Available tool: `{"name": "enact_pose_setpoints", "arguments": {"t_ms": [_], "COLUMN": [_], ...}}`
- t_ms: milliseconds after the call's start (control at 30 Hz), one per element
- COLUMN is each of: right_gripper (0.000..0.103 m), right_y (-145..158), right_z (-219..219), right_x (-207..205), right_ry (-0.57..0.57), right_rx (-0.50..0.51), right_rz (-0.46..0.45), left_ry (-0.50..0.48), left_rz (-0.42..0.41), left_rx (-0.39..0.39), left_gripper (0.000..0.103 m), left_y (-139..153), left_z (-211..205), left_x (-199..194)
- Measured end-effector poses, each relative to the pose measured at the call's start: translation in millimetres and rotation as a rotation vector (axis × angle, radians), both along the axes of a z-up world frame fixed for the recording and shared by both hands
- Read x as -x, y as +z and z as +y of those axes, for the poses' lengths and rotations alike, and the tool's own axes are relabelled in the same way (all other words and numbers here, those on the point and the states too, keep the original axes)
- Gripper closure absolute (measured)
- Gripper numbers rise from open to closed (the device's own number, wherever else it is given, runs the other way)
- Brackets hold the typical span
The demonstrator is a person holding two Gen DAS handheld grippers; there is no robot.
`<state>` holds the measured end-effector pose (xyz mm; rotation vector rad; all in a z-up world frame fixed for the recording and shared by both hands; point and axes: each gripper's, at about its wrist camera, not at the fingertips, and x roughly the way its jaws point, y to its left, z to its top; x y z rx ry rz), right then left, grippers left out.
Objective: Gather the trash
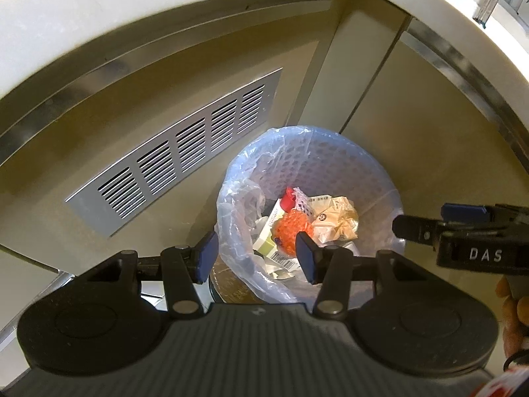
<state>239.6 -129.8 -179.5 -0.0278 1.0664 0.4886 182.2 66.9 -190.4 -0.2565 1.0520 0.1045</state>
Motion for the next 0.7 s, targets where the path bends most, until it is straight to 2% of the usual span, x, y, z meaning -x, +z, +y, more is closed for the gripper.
{"name": "enact_pose_setpoints", "arguments": {"t_ms": [267, 400, 500, 633, 700], "right_gripper": [0.017, 0.017, 0.017, 0.017, 0.017], "right_y": [22, 37, 50, 69, 79], "right_z": [-7, -8, -10, -19, -22], "right_x": [19, 32, 43, 57, 64], "right_ry": [-0.014, -0.027, -0.058, -0.115, -0.137], "right_rx": [0.003, 0.004, 0.007, -0.005, -0.012], "right_rz": [-0.015, -0.025, -0.035, -0.054, -0.072], "left_ry": [0.024, 0.037, 0.017, -0.013, -0.025], "left_rz": [-0.052, -0.081, -0.109, -0.135, -0.143], "left_rx": [0.016, 0.069, 0.061, 0.04, 0.027], "left_gripper": [0.054, 0.053, 0.048, 0.035, 0.034], "left_y": [19, 35, 50, 67, 77], "left_z": [0, 3, 0, -2, -3], "left_x": [11, 19, 25, 32, 36]}}
